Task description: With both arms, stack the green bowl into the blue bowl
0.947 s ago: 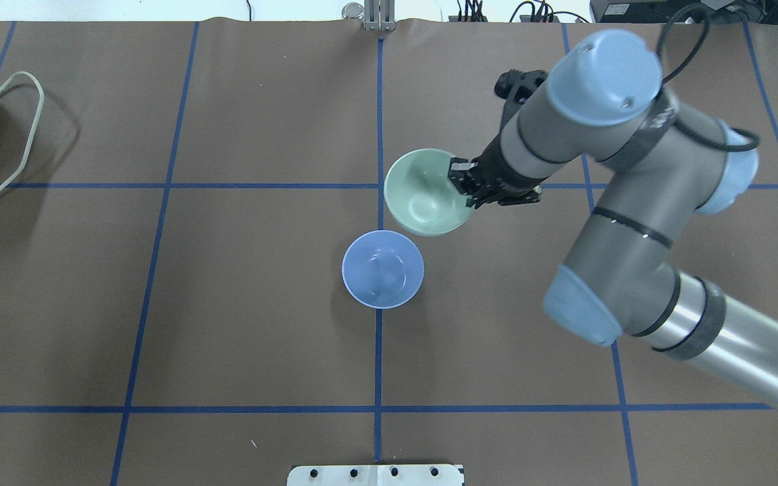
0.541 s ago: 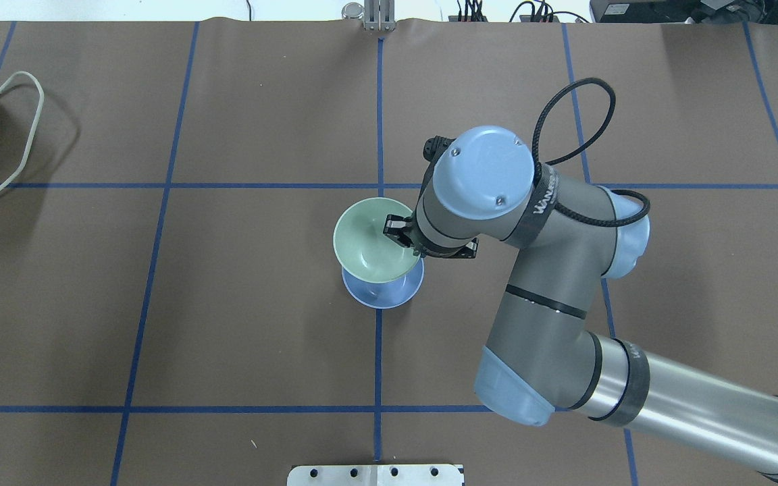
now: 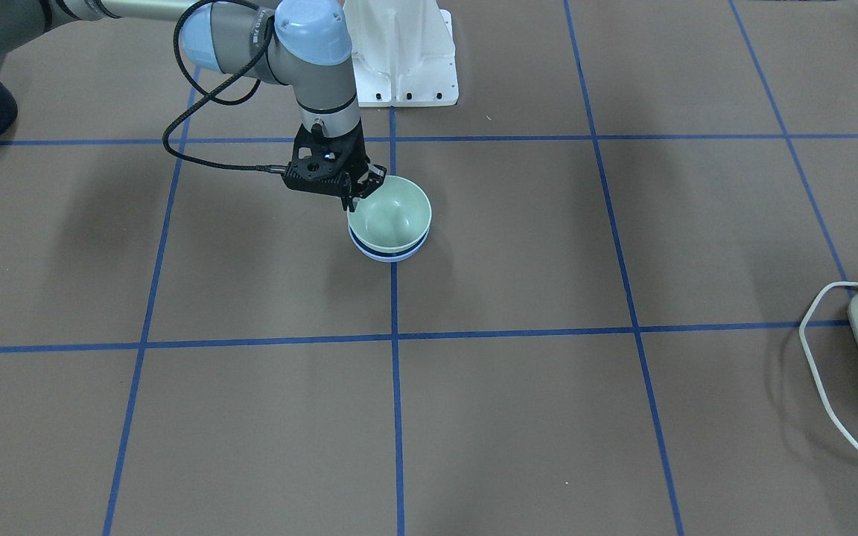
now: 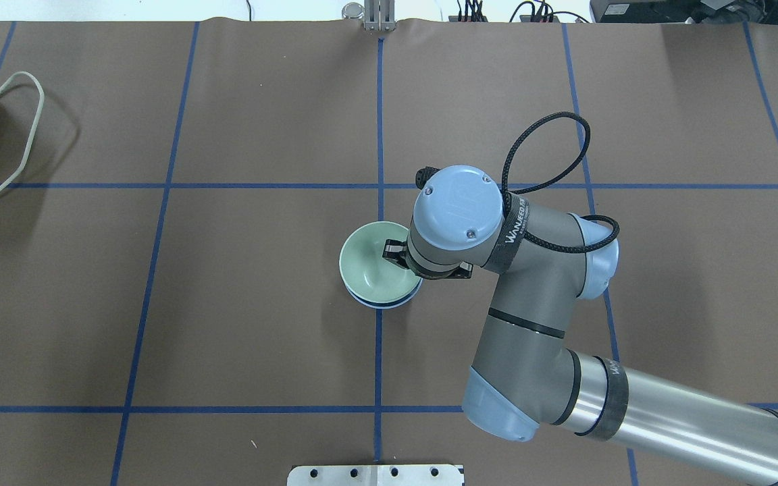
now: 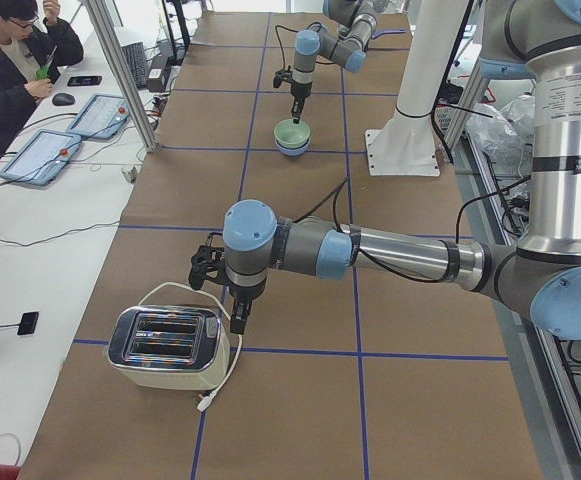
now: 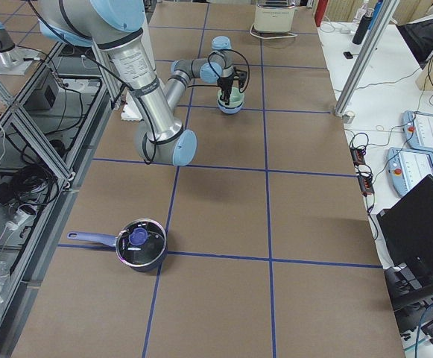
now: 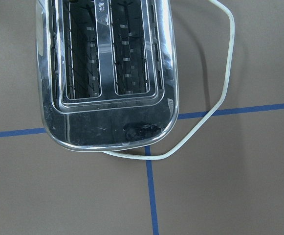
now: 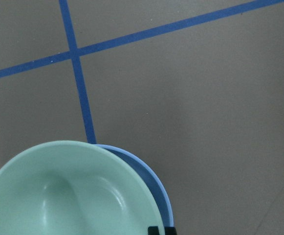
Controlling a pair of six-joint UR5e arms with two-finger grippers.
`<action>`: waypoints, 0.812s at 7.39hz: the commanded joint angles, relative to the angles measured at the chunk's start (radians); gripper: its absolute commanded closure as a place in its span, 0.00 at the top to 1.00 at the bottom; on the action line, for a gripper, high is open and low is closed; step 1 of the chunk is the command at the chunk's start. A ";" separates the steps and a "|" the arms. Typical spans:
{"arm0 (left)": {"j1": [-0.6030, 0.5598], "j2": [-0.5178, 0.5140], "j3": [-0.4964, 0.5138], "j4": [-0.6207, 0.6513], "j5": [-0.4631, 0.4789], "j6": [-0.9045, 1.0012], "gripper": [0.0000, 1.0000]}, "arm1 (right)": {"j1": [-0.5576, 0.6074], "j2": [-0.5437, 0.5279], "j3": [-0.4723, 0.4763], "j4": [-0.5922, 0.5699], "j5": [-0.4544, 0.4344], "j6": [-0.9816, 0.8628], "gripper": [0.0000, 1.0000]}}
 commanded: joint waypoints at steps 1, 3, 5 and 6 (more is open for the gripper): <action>0.000 0.000 -0.002 0.000 0.001 0.000 0.98 | -0.006 -0.004 -0.020 0.042 -0.014 0.000 0.00; 0.002 -0.002 0.000 0.000 0.001 0.000 0.98 | -0.008 -0.008 -0.063 0.123 -0.021 0.002 0.00; 0.002 -0.002 0.000 0.000 0.001 0.000 0.98 | -0.008 -0.028 -0.057 0.123 -0.018 0.002 0.00; 0.002 -0.002 0.001 0.000 0.001 0.000 0.98 | -0.008 -0.028 -0.052 0.123 -0.011 0.000 0.00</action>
